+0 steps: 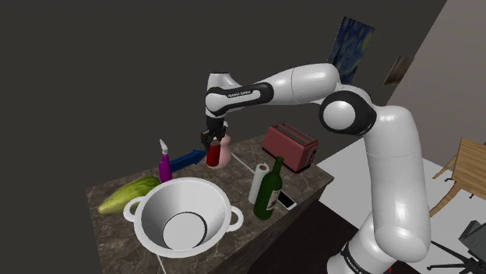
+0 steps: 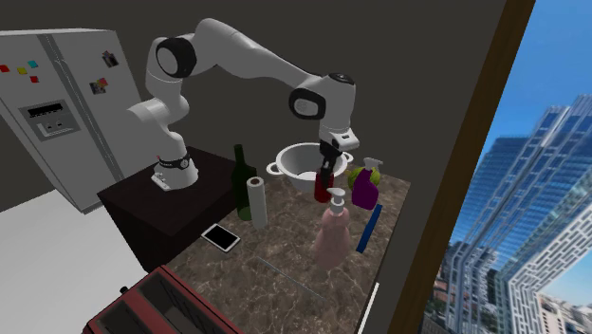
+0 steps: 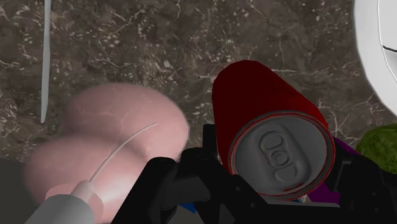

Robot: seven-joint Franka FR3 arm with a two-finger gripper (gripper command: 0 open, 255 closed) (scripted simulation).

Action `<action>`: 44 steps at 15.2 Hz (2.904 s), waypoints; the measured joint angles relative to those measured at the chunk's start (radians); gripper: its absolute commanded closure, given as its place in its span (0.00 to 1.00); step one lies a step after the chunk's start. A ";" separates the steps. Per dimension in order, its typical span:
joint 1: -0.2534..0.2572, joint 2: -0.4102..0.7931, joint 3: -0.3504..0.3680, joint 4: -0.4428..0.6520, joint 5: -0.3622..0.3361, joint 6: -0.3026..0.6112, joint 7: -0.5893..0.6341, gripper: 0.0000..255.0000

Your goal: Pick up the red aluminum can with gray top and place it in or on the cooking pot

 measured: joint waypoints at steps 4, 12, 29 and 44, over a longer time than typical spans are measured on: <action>-0.001 -0.018 0.000 0.026 0.001 -0.044 -0.001 1.00; 0.004 -0.054 0.003 0.070 0.002 -0.124 0.008 1.00; 0.214 -0.296 0.110 -0.233 0.001 -0.052 0.326 1.00; 0.278 -0.269 0.144 -0.322 -0.012 0.066 0.429 1.00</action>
